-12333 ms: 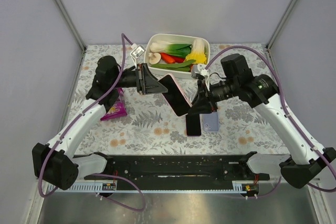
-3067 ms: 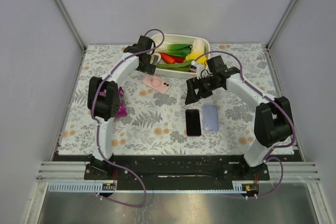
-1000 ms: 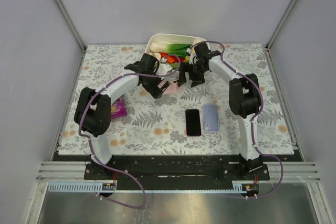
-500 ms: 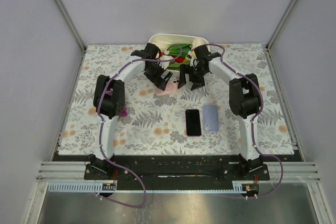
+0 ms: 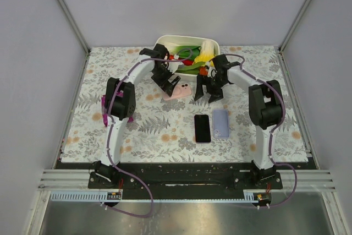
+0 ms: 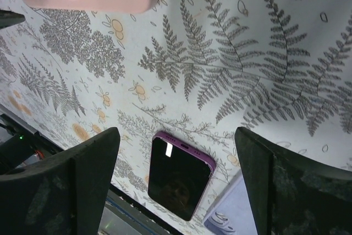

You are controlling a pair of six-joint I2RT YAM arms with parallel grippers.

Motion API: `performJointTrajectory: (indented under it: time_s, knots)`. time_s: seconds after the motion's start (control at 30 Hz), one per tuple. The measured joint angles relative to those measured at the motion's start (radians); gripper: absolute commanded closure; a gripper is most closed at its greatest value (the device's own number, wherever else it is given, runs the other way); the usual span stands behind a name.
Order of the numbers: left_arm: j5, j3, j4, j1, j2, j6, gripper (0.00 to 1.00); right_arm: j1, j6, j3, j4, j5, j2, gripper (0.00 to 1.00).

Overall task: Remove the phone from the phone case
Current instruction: Pick up the phone at the center of the board.

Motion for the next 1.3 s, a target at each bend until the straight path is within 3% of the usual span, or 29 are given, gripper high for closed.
performJointTrajectory:
  time_s: [0.5, 0.8, 1.07, 1.3]
  knots:
    - [-0.080, -0.044, -0.008, -0.052, -0.006, 0.105, 0.01, -0.034, -0.017, -0.083, 0.002, -0.029, -0.140, 0.06]
    - [-0.214, -0.277, 0.175, -0.116, -0.127, 0.130, 0.05, -0.043, -0.020, -0.096, 0.001, -0.036, -0.140, 0.06]
    - [-0.297, -0.316, 0.203, -0.159, -0.143, 0.137, 0.11, -0.070, -0.023, -0.102, 0.002, -0.037, -0.147, 0.06]
    - [-0.276, -0.357, 0.198, -0.180, -0.174, 0.115, 0.01, -0.106, -0.027, -0.109, 0.002, -0.045, -0.159, 0.06]
